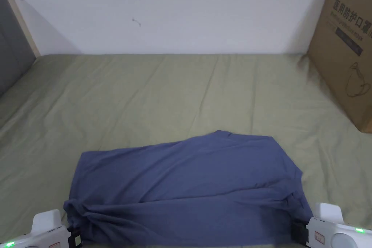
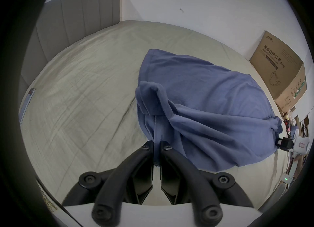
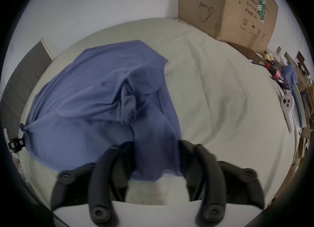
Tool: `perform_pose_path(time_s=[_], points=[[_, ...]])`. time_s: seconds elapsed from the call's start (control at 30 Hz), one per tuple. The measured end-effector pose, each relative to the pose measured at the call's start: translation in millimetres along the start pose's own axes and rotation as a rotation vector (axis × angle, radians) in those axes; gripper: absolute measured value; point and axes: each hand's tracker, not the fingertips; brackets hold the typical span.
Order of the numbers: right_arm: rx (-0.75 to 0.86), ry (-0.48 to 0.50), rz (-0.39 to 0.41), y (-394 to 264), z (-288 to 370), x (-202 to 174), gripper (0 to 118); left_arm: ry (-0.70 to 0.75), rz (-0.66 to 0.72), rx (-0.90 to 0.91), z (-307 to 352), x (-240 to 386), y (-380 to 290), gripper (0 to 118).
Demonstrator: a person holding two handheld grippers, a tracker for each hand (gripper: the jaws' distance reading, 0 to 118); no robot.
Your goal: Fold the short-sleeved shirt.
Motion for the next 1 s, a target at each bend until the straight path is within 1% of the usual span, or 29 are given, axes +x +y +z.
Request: perform_pose_path(time_s=[0.03,0.07,0.1,0.13,0.17,0.2,0.23,0.27,0.37,0.57,0.7,0.8,0.93,1.0], points=[[0.001,0.004,0.008,0.1,3.1,-2.0,42,-0.003,0.004,0.006,2.8,-1.7,0.1,4],[0.024,0.04,0.005,-0.3,6.2,-3.4,20,-0.007,0.008,0.011,5.7,-2.5,0.1,4],[0.03,0.084,-0.03,-0.9,11.0,-1.7,9,-0.011,0.009,0.014,8.1,-2.9,0.2,4],[0.033,0.017,-0.017,-1.3,15.1,-4.9,9,-0.014,0.008,0.016,10.4,-3.0,0.0,4],[0.055,0.024,-0.011,-2.8,19.9,-5.6,9,-0.013,0.004,0.023,11.6,-4.7,0.1,4],[0.075,0.025,-0.035,-4.7,25.9,-5.0,9,-0.014,0.004,0.024,13.6,-5.6,0.5,4],[0.082,0.035,-0.055,-6.2,21.0,7.1,9,-0.016,0.007,0.025,16.1,-6.5,0.2,4],[0.09,0.051,-0.069,-8.6,27.1,9.6,9,-0.021,0.014,0.03,19.6,-7.6,-0.9,4],[0.108,0.073,-0.093,-18.8,51.2,12.5,9,-0.022,0.015,0.035,29.7,-9.4,-3.5,4],[0.127,0.082,-0.096,-50.2,86.5,22.4,9,-0.008,0.02,0.028,50.0,-27.4,-20.9,4],[0.106,0.086,-0.064,-80.9,112.1,23.6,9,-0.01,0.017,-0.002,67.6,-41.1,-45.4,4],[0.09,0.072,-0.061,-105.6,124.7,24.5,9,-0.002,0.009,-0.025,74.3,-46.9,-63.3,4],[0.027,0.055,-0.063,-132.1,117.3,28.0,9,0.016,0.017,-0.07,68.5,-57.4,-87.0,4],[-0.011,0.048,-0.081,-143.0,106.3,29.5,9,0.013,0.031,-0.082,59.7,-59.6,-92.3,4]])
